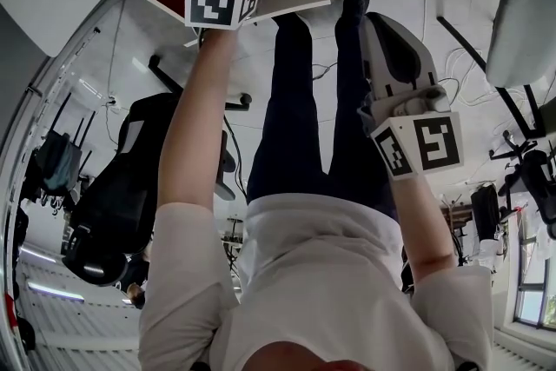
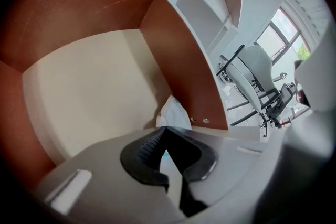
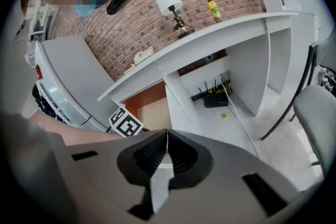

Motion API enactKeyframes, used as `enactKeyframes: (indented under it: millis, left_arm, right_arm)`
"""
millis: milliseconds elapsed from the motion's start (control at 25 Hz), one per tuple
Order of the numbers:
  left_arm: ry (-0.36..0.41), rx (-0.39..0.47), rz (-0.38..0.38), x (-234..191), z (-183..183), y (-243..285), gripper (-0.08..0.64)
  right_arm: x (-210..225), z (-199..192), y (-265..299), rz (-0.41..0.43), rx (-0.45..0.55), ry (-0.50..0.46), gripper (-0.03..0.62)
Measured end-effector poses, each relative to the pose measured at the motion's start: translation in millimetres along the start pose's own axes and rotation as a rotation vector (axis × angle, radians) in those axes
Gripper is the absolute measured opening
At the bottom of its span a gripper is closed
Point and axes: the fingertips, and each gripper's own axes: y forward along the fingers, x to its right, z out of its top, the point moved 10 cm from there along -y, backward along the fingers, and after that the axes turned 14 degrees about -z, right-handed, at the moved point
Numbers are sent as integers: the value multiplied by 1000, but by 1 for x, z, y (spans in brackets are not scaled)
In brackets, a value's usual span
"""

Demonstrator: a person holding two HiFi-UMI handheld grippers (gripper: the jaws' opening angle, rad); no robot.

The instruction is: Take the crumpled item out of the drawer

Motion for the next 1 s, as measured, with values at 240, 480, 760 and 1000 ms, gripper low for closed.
enactKeyframes:
  millis: [240, 480, 760, 1000]
  left_arm:
    - [25, 22, 16, 3, 1, -4, 8]
    - [17, 49, 18, 2, -1, -5, 8]
    - [40, 124, 72, 10, -13, -15, 8]
    - [58, 272, 105, 18, -12, -34, 8]
  right_arm:
    - [-2, 0, 0, 9, 2, -3, 9]
    - [-1, -6, 0, 16, -1, -4, 8]
    - [-6, -9, -3, 28, 3, -12, 9]
    - [-2, -14, -6, 31, 2, -19, 8]
